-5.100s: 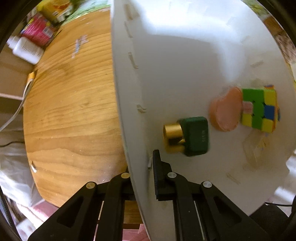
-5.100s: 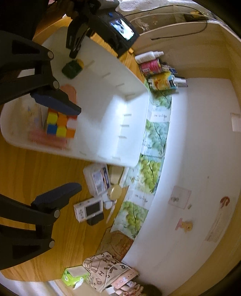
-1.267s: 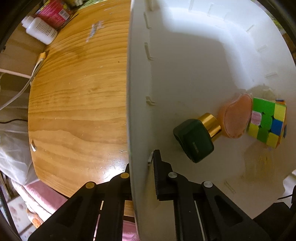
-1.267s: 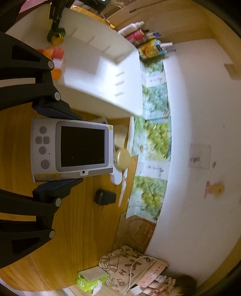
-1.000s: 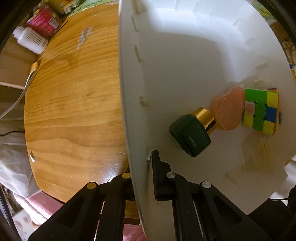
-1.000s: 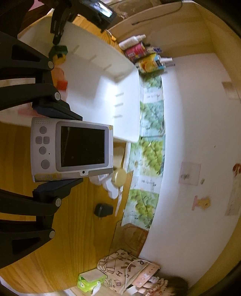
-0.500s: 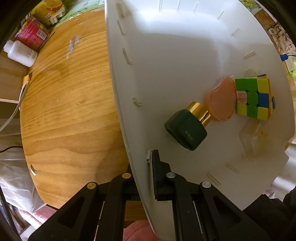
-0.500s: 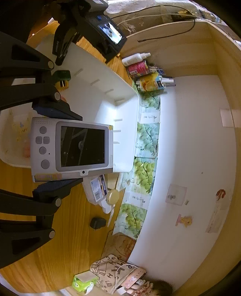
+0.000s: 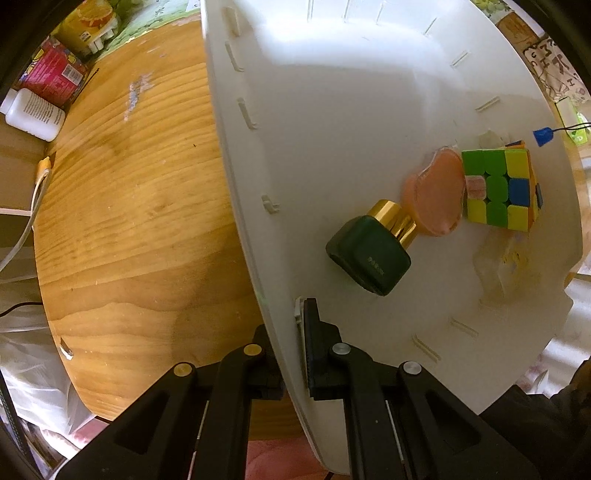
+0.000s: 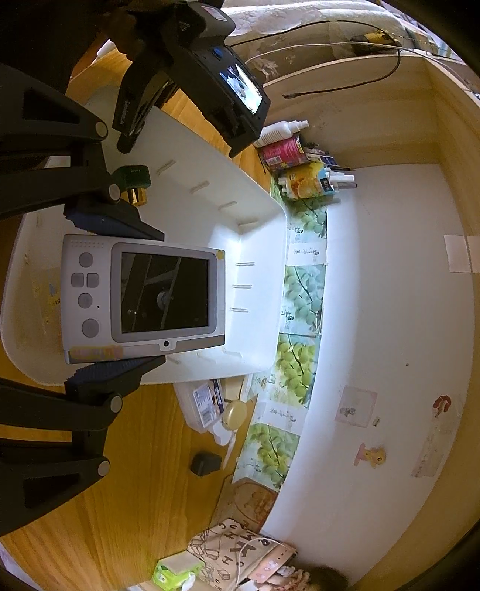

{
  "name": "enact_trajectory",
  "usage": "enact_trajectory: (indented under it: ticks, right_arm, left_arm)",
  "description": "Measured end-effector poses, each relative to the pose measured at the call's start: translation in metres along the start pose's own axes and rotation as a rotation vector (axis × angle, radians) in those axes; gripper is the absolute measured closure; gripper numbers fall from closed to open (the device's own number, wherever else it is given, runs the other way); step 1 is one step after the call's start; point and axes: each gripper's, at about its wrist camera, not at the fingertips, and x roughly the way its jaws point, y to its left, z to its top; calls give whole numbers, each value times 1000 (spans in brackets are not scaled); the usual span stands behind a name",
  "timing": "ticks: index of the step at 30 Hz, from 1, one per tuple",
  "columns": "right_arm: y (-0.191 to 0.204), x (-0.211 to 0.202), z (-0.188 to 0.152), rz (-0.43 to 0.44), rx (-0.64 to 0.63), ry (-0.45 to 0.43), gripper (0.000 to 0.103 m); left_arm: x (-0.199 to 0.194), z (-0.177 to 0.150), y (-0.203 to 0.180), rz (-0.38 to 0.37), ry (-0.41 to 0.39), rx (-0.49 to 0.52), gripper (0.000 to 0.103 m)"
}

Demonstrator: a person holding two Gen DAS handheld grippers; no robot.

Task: Organize rigid objects
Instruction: 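Lower the white game device into the white bin and release it, then reach the right gripper toward the clear plastic box on the desk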

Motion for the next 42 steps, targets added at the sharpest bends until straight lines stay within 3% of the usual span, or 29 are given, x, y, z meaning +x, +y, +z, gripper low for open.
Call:
enact_trajectory:
  ticks: [6, 8, 10, 12, 25, 42]
  right_arm:
    - [1, 8, -2, 14, 17, 30, 45]
    - [1, 7, -3, 15, 19, 17, 41]
    - [-1, 1, -1, 26, 31, -22, 26]
    - [-3, -4, 1, 26, 43, -54, 22]
    - [-32, -7, 7, 27, 50, -50, 22]
    - [-130, 21, 27, 95, 174, 79, 22]
  left_arm:
    - [-2, -2, -4, 4, -1, 9, 96]
    - [-1, -3, -5, 5, -1, 7, 96]
    - [-1, -3, -6, 11, -1, 3, 96]
    - [1, -3, -9, 16, -1, 1, 96]
    - [1, 0, -13, 33, 4, -82, 96]
    - [-5, 1, 7, 63, -18, -291, 96]
